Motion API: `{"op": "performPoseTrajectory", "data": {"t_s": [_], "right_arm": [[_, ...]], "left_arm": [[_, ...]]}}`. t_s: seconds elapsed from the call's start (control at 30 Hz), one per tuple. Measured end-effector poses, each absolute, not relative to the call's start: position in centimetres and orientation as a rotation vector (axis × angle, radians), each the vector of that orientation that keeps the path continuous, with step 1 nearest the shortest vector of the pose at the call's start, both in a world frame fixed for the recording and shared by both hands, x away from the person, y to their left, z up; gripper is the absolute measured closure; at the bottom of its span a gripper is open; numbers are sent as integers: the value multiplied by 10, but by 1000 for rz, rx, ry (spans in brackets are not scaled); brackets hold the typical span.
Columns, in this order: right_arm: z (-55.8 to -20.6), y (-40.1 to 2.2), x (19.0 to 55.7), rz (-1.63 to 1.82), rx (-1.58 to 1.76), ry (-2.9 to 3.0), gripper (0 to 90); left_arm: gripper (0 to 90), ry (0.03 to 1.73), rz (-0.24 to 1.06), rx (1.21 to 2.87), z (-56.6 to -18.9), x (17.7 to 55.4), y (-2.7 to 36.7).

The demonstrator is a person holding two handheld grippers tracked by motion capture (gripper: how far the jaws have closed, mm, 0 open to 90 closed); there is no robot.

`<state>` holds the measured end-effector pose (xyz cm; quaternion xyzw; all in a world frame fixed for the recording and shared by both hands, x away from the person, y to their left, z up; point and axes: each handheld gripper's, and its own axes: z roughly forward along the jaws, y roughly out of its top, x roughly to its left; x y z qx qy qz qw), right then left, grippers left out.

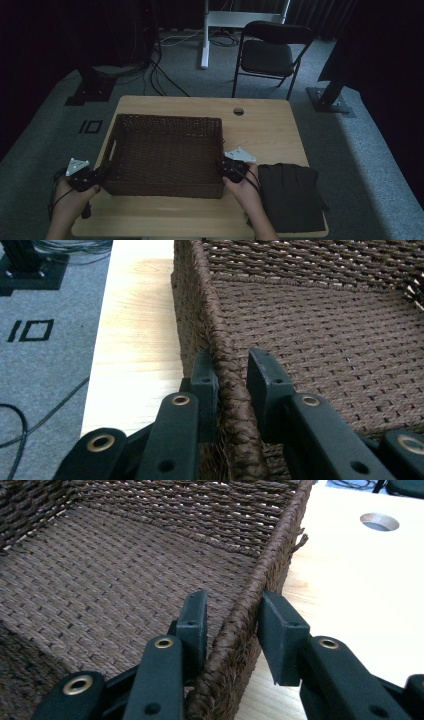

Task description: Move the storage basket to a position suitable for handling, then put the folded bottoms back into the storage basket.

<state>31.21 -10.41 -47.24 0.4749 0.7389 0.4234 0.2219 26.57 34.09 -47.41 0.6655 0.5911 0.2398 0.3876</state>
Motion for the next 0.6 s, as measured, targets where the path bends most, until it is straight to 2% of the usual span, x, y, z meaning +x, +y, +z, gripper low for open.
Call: {"op": "performPoseTrajectory", "data": {"t_s": [0.03,0.07,0.1,0.17,0.23,0.33,0.37,0.43,0.47,0.5,0.53,0.6], "right_arm": [[-472,-104,312,1170,1312,2041,630],[-473,-107,314,1196,1333,2038,552],[-473,-108,315,1200,1333,2031,520],[-472,-111,317,1247,1347,2000,430],[-471,-113,319,1264,1300,2011,389],[-468,-113,322,1223,1269,2059,329],[-467,-112,322,1217,1259,2072,323],[-463,-110,323,1194,1225,2061,253],[-463,-110,323,1194,1225,2061,253],[-461,-110,323,1195,1220,2056,235],[-456,-110,325,1243,1230,2052,149],[-451,-110,325,1257,1203,2074,143]], "left_arm": [[743,1504,610,1693,-474,266,341],[732,1496,606,1698,-474,266,342],[717,1486,603,1703,-474,266,342],[592,1457,587,1710,-475,268,341],[426,1428,567,1712,-477,270,340],[329,1398,554,1702,-475,271,340],[303,1404,554,1694,-473,271,340],[238,1386,574,1704,-468,270,342],[211,1386,574,1704,-468,270,342],[211,1378,612,1703,-462,269,343],[205,1377,615,1693,-458,269,344],[205,1376,633,1689,-452,269,346]]}}
